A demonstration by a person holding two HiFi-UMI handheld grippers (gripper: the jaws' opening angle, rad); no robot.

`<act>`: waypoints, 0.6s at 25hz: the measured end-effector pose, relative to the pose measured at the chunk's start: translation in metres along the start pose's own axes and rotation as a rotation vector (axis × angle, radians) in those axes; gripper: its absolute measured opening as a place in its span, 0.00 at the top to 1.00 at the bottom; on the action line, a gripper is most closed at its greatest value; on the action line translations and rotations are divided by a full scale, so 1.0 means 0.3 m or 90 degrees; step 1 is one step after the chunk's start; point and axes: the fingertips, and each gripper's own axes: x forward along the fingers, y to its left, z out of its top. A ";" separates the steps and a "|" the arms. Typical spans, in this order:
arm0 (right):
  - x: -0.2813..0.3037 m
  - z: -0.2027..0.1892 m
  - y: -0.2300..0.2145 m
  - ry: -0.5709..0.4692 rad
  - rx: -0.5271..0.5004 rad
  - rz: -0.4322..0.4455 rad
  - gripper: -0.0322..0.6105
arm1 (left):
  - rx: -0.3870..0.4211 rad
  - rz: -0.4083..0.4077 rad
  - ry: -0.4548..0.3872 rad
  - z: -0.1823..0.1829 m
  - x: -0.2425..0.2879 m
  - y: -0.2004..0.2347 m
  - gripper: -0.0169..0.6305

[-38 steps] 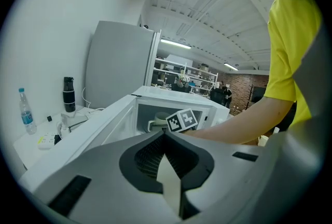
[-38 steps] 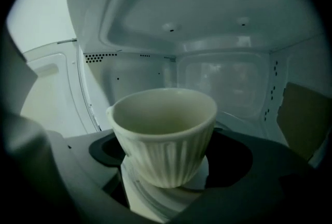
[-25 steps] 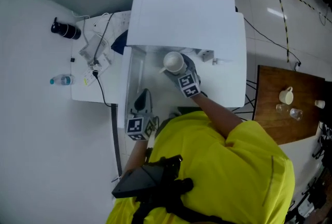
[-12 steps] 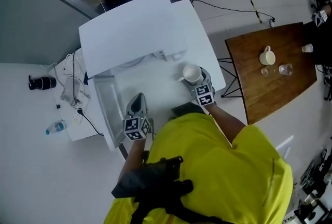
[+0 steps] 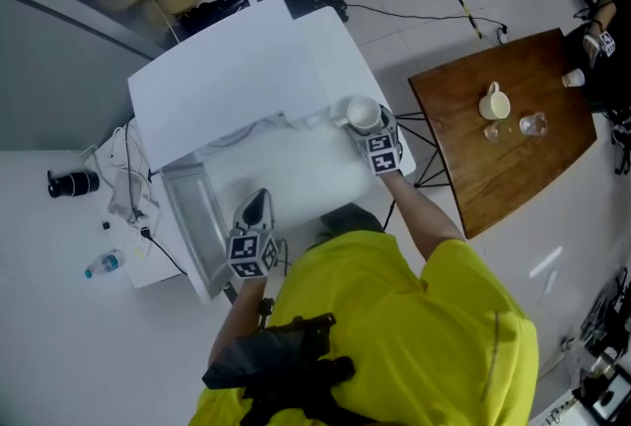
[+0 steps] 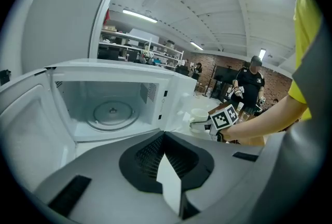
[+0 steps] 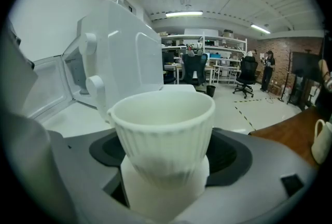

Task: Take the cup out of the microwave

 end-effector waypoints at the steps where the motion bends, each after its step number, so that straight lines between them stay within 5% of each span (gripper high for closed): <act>1: 0.002 -0.005 0.003 0.002 0.000 0.000 0.23 | -0.002 0.005 0.000 0.000 -0.010 0.013 0.97; 15: 0.001 -0.072 0.015 0.032 0.017 0.014 0.17 | -0.038 0.043 0.000 -0.036 -0.085 0.076 0.97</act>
